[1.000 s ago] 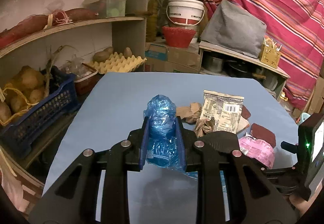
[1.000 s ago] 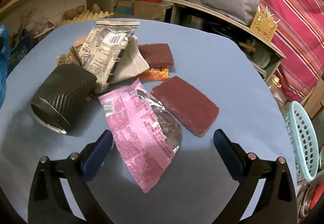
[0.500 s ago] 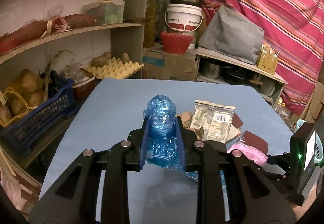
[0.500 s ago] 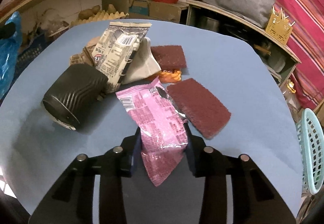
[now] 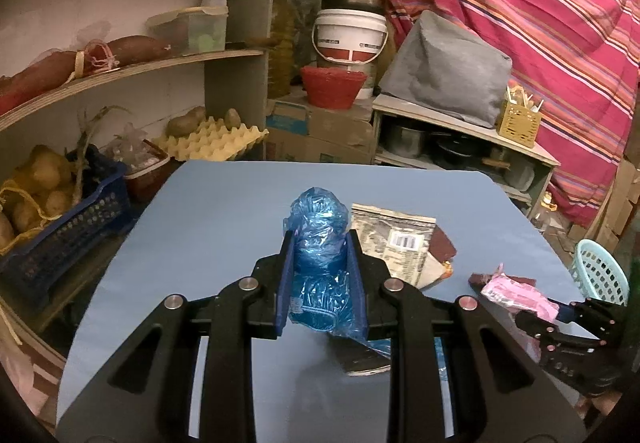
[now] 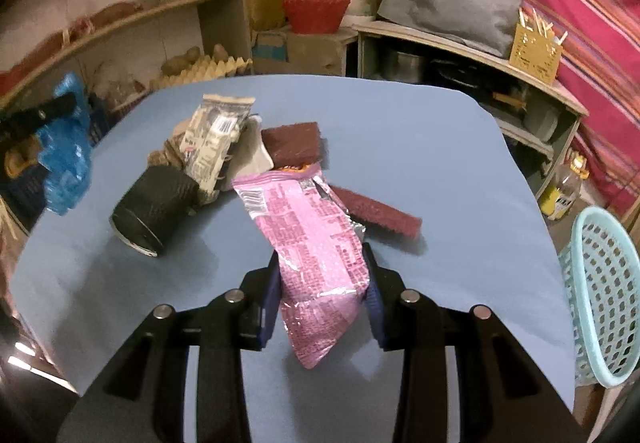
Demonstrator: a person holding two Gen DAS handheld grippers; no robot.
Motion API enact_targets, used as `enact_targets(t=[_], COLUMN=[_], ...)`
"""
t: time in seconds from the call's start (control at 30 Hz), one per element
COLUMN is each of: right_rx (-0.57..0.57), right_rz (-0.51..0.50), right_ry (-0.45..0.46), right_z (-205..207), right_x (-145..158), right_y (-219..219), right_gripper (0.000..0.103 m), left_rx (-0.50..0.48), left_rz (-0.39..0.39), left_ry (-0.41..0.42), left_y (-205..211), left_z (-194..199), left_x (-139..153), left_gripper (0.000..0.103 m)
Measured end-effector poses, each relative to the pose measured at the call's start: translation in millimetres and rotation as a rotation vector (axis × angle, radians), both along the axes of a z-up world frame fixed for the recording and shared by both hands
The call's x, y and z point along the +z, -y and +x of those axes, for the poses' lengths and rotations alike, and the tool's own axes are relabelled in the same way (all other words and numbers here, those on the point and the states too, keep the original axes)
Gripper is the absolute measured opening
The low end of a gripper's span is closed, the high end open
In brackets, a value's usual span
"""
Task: Collect trash
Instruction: 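Grasp the pink wrapper with the right tool while left holds blue bag, then carry both items over the blue basket and open both tools to drop them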
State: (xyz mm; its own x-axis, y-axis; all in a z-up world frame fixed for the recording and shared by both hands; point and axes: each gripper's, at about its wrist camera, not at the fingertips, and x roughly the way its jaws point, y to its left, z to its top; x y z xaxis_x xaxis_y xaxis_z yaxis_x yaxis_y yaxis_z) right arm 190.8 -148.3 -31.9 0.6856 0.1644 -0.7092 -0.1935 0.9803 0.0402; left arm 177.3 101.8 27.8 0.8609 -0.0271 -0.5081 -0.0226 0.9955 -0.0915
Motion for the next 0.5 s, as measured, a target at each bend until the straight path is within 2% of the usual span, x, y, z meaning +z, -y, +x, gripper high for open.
enact_targets(t=[0.1,0.23,0.5], right_rx=[-0.005,-0.041,-0.080], right_rz=[0.030,-0.023,0.036], right_ry=[0.006,0.057,0.065], right_z=[-2.5,-4.9,-2.8], right_x=[4.6,12.5,19.9], right_y=[12.8,25.9,62.6], right_gripper=[0.037,0.037,0.037], left_rx=[-0.008,-0.024,-0.057], left_rz=[0.001,0.001,0.003], left_ry=[0.008,0.010,0.007], left_y=[9.1,23.8,54.4], left_z=[1.7,4.5,11.1], left_x=[1.6,1.9,0.5], left_gripper=[0.024,0.024,0.024])
